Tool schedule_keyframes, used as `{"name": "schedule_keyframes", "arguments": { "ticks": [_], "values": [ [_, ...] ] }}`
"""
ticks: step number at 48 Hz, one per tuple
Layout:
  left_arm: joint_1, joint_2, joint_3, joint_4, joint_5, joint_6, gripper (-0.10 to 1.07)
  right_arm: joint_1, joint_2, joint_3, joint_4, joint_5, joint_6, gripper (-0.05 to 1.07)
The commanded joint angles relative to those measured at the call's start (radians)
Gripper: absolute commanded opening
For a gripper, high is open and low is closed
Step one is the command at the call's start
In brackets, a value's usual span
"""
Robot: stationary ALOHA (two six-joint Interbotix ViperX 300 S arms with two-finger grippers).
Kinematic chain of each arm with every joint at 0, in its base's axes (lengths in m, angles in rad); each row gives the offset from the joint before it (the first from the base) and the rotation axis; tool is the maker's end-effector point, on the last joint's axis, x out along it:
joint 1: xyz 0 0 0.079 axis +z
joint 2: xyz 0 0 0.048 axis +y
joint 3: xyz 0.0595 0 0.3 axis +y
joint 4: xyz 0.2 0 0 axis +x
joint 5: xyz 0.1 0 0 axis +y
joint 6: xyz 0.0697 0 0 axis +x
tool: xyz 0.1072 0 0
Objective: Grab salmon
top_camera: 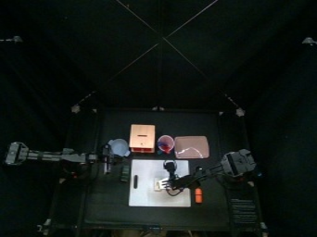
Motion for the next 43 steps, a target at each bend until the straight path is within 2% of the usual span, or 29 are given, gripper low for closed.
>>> {"name": "schedule_keyframes", "arguments": {
  "ticks": [1, 11, 21, 34, 43],
  "values": [
    [0.003, 0.003, -0.011, 0.002, 0.0, 0.002, 0.27, 0.0, -0.011, -0.023, 0.005, 0.012, 0.003, 0.8],
    [0.003, 0.003, -0.011, 0.003, 0.006, 0.0, 0.27, 0.009, -0.006, -0.021, 0.0, 0.02, 0.049, 0.69],
    [0.003, 0.003, -0.009, 0.003, 0.006, 0.0, 0.27, 0.012, -0.014, -0.034, -0.008, 0.028, 0.054, 0.68],
    [0.003, 0.003, -0.009, 0.0, 0.006, -0.002, 0.27, 0.012, -0.049, -0.106, -0.034, 0.152, 0.052, 0.68],
    [0.005, 0.003, -0.009, 0.002, 0.006, -0.002, 0.27, 0.008, -0.048, -0.166, -0.041, 0.169, 0.055, 0.68]
  ]
}}
